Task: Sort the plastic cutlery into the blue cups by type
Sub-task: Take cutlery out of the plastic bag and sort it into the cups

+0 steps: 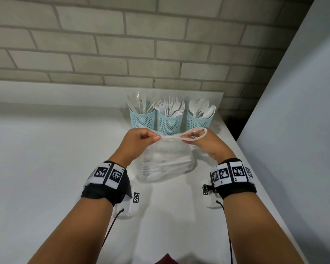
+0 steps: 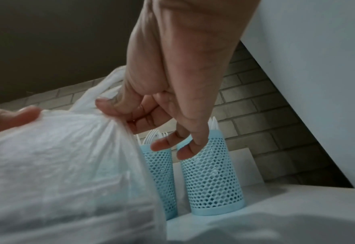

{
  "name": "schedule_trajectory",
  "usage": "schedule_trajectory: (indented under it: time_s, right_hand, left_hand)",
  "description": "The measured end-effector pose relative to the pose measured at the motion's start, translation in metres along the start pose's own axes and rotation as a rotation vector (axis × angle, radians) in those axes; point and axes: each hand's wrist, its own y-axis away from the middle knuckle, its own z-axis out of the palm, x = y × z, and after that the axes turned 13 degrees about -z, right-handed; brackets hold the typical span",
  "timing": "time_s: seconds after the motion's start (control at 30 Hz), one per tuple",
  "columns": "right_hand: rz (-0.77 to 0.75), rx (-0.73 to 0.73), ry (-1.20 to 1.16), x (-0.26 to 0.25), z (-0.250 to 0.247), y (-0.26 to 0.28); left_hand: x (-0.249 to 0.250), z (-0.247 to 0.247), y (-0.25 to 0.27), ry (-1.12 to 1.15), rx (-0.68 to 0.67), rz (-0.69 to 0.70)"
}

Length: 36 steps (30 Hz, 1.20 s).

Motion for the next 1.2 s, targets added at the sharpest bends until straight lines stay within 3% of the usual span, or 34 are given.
schedule_trajectory:
  time_s: [0.13, 0.27, 0.37, 0.47, 0.63, 0.8, 0.97, 1.1, 1.2]
  right_hand:
    - [-0.032, -0.03, -0.189, -0.008, 0.014, 0.003]
    - [-0.049, -0.076, -0.114, -0.011, 0.019, 0.001]
    - [-0.036, 0.021, -0.087, -0.008, 0.01, 0.0]
    - [-0.032, 0.053, -0.159, -0.009, 0.013, 0.0]
    - [-0.027, -0.017, -0.326, -0.017, 0.026, -0.001]
    - [0.019, 0.081, -0.352, -0.017, 0.016, -0.002]
    - [-0.006, -0.007, -0.349, -0.033, 0.024, -0.009]
    - [-0.012, 0.155, -0.633, -0.034, 0.011, -0.006]
    - [-0.04, 0.2, -0.666, -0.032, 0.007, -0.004]
  left_hand:
    - [0.003, 0.012, 0.003, -0.066, -0.058, -0.009]
    - [0.004, 0.016, 0.004, -0.08, 0.022, 0.05]
    - [0.001, 0.007, 0.003, -0.026, 0.055, 0.044]
    - [0.002, 0.009, 0.005, -0.025, 0.044, 0.047]
    - [0.011, 0.02, 0.006, -0.021, 0.041, 0.089]
    - [0.014, 0.012, 0.006, -0.006, 0.098, 0.109]
    - [0.022, 0.022, 0.007, -0.07, 0.065, 0.113]
    - [0.027, 0.01, 0.006, -0.018, 0.112, 0.095]
    - [0.035, 0.006, 0.008, 0.086, 0.146, 0.044]
